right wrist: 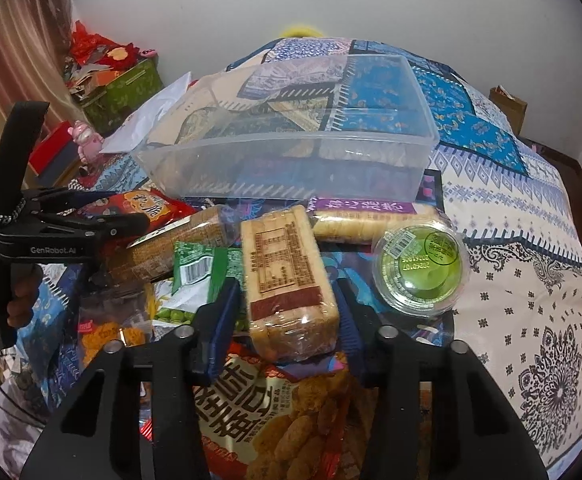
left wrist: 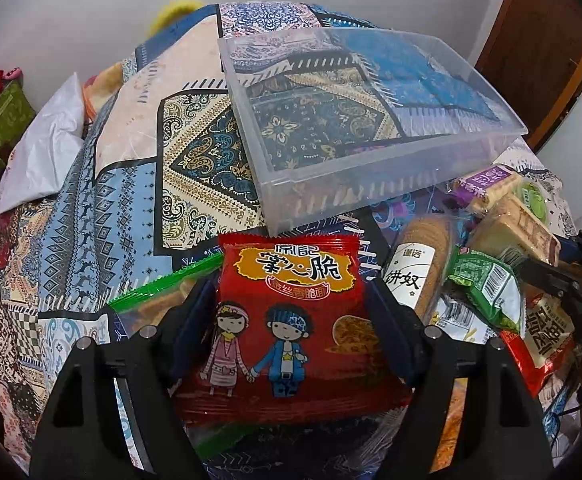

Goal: Organize snacks
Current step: 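Grasp the red cartoon packet with the left tool while the right tool grasps the wrapped cake slice, then lift the red packet with the left tool while the right tool carries the cake slice over the box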

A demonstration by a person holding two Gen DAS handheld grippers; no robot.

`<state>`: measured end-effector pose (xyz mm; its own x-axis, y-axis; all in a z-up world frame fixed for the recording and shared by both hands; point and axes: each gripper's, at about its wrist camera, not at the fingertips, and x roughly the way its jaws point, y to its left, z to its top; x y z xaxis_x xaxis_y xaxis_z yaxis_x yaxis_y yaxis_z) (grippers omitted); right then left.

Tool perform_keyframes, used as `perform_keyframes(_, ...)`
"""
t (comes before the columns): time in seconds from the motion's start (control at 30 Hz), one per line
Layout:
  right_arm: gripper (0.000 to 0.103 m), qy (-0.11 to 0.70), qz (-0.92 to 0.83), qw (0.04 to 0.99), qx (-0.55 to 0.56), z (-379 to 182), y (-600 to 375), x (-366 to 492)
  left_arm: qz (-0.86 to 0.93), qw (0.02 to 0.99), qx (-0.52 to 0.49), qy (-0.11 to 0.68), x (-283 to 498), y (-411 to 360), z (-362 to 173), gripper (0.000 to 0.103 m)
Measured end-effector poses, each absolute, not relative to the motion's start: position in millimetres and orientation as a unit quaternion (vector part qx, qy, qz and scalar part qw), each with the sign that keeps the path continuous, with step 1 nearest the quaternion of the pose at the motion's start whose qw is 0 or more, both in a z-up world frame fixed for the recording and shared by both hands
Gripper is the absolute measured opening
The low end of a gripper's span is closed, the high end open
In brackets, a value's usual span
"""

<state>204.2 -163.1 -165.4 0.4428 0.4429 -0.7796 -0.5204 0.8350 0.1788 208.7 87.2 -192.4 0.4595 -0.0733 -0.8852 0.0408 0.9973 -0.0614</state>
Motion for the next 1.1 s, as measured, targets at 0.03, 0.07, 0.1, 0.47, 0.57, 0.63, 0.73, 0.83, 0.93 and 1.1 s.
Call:
perform_keyframes(0.03, 0.039, 0.445, 0.285, 0.848, -0.038, -165, -165, 205, -0.035, 0.852, -0.014, 0.521, 210, 87, -193, 0.079)
perform_keyframes(0.07, 0.039, 0.445, 0.286, 0.848, -0.036, -166, -165, 205, -0.038, 0.851, -0.014, 0.524, 211, 87, -194, 0.082)
perform_keyframes(0.1, 0.039, 0.444, 0.287, 0.848, -0.035, -166, -166, 205, -0.038, 0.849, -0.013, 0.527, 212, 86, -195, 0.083)
perform_keyframes(0.47, 0.036, 0.435, 0.285, 0.854, -0.027, -164, -168, 201, -0.037, 0.845, -0.001, 0.533, 221, 83, -206, 0.077)
perform_keyframes(0.57, 0.036, 0.434, 0.284, 0.855, -0.022, -162, -170, 200, -0.036, 0.849, 0.002, 0.527, 219, 83, -206, 0.074)
perform_keyframes(0.63, 0.035, 0.431, 0.283, 0.857, -0.019, -160, -172, 199, -0.032, 0.851, 0.007, 0.524, 217, 82, -204, 0.07)
perform_keyframes(0.73, 0.035, 0.425, 0.282, 0.86, -0.016, -156, -174, 197, -0.034, 0.851, 0.004, 0.524, 212, 82, -200, 0.068)
perform_keyframes(0.83, 0.035, 0.419, 0.281, 0.863, -0.015, -151, -177, 196, -0.034, 0.855, 0.007, 0.518, 204, 81, -194, 0.066)
perform_keyframes(0.93, 0.034, 0.416, 0.281, 0.865, -0.013, -147, -178, 194, -0.031, 0.859, 0.009, 0.51, 194, 82, -185, 0.066)
perform_keyframes(1.1, 0.034, 0.407, 0.28, 0.869, -0.008, -141, -181, 191, -0.032, 0.868, -0.004, 0.495, 175, 83, -168, 0.066)
